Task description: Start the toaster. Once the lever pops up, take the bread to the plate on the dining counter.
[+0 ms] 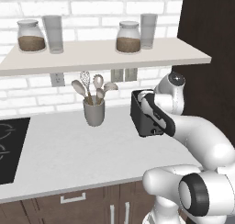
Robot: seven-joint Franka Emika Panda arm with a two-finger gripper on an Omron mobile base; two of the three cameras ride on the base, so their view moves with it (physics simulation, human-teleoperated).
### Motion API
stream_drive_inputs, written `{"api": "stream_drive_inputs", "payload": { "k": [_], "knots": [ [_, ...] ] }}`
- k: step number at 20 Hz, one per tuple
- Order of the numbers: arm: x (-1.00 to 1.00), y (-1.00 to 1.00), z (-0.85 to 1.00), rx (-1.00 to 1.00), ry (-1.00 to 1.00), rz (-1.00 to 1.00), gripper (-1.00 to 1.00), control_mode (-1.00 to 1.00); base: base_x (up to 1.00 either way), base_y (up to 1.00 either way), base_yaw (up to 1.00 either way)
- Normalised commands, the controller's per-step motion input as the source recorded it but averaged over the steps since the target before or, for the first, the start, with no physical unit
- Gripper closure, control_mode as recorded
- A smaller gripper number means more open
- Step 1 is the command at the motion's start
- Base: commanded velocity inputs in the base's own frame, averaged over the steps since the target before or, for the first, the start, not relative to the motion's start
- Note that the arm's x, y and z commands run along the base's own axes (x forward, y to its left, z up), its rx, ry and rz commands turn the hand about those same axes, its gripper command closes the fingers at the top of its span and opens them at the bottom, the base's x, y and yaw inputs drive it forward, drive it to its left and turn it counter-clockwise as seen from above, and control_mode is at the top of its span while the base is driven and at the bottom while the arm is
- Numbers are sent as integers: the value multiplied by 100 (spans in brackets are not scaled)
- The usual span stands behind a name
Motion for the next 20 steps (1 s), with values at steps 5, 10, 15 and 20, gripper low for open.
{"api": "stream_drive_inputs", "payload": {
  "k": [5,10,15,20],
  "knots": [
    [0,0,0,0,0,0,-100,-100,0,0,0],
    [0,0,0,0,0,0,-100,-100,0,0,0],
    [0,0,0,0,0,0,-100,-100,0,0,0],
    [0,0,0,0,0,0,-100,-100,0,0,0]
  ]
}}
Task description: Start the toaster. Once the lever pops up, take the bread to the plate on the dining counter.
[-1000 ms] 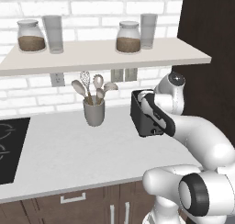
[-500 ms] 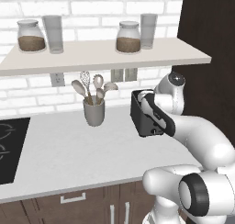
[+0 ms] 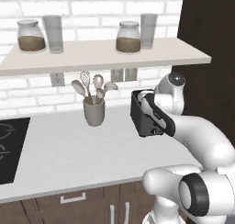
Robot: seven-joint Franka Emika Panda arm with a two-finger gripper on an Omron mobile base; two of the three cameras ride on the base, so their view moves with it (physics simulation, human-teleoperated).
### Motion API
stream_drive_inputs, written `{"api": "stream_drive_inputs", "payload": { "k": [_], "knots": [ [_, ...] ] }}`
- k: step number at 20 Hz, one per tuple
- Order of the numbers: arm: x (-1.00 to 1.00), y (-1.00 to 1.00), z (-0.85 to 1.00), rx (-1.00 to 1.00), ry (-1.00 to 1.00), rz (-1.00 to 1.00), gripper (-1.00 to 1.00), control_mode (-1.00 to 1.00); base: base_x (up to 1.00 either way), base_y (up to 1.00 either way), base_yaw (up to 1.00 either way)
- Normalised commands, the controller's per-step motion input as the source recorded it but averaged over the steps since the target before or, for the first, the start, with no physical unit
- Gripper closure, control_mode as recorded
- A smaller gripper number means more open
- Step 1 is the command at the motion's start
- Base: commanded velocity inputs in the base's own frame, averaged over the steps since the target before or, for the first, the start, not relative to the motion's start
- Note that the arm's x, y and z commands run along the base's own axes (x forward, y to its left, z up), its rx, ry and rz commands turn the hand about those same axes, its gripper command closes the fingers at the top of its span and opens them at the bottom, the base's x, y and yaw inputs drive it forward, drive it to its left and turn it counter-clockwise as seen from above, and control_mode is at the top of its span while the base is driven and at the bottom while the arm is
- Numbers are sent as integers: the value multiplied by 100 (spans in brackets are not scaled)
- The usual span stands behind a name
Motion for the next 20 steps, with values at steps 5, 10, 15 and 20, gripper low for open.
{"api": "stream_drive_inputs", "payload": {
  "k": [5,10,15,20],
  "knots": [
    [0,0,0,0,0,0,-100,-100,0,0,0],
    [0,0,0,0,0,0,-100,-100,0,0,0],
    [0,0,0,0,0,0,-100,-100,0,0,0],
    [0,0,0,0,0,0,-100,-100,0,0,0]
  ]
}}
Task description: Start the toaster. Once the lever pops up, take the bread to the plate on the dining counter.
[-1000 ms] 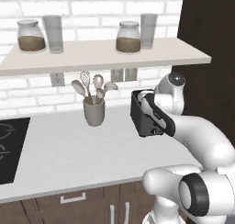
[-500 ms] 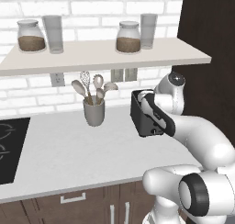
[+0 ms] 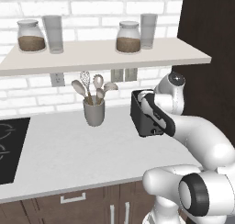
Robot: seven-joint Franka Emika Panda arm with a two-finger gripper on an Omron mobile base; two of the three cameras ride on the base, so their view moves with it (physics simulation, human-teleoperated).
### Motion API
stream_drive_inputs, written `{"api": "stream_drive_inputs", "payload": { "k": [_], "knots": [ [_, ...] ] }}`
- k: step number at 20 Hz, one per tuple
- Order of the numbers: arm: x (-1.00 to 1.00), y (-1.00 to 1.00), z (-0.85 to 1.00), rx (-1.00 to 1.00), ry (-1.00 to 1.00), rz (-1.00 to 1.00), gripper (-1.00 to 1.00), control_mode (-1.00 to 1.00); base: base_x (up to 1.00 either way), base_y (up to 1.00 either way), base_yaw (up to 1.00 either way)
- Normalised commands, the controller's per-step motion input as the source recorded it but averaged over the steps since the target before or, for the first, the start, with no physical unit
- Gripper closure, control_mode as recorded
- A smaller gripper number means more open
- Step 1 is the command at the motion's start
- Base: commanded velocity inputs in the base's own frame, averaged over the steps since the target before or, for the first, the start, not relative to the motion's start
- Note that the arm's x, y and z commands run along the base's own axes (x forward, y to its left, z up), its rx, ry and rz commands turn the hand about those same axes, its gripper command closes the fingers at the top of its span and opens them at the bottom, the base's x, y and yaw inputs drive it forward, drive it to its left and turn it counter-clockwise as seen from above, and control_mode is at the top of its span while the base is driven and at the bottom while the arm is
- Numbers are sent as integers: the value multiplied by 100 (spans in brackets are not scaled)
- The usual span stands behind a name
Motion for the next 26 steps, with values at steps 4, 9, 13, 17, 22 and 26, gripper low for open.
{"api": "stream_drive_inputs", "payload": {
  "k": [4,9,13,17,22,26],
  "knots": [
    [0,0,0,0,0,0,-100,-100,0,0,0],
    [0,0,0,0,0,0,-100,-100,0,0,0],
    [0,0,0,0,0,0,-100,-100,0,0,0],
    [0,0,0,0,0,0,-100,-100,0,0,0],
    [0,0,0,0,0,0,-100,-100,0,0,0],
    [0,0,0,0,0,0,-100,-100,0,0,0]
  ]
}}
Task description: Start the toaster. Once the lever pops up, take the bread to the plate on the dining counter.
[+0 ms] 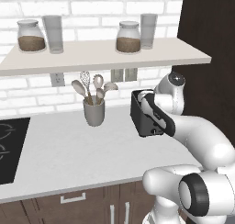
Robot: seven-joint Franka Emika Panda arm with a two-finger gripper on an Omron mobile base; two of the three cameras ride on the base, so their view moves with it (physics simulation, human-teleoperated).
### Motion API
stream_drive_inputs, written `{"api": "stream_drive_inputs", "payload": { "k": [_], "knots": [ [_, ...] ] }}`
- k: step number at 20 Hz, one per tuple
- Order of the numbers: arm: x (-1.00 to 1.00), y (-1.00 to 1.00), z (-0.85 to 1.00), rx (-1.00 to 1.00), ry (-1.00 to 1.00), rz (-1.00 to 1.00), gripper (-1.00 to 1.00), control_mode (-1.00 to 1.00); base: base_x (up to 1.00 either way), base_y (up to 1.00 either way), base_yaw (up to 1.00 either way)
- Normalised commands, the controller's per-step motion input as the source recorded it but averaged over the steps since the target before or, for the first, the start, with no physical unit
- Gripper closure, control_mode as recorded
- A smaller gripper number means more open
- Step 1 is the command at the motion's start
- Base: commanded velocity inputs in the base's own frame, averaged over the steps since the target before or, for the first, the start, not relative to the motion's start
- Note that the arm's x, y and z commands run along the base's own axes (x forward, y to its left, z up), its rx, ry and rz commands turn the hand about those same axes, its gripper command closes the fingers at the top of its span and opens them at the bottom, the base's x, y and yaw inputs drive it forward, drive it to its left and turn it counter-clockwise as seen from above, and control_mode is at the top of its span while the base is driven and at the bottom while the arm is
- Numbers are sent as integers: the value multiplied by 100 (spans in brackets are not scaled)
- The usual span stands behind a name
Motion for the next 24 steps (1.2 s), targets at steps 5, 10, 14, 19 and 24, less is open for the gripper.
{"api": "stream_drive_inputs", "payload": {
  "k": [5,10,14,19,24],
  "knots": [
    [0,0,0,0,0,0,-100,-100,0,0,0],
    [0,0,0,0,0,0,-100,-100,0,0,0],
    [0,0,0,0,0,0,-100,-100,0,0,0],
    [0,0,0,0,0,0,-100,-100,0,0,0],
    [0,0,0,0,0,0,-100,-100,0,0,0]
  ]
}}
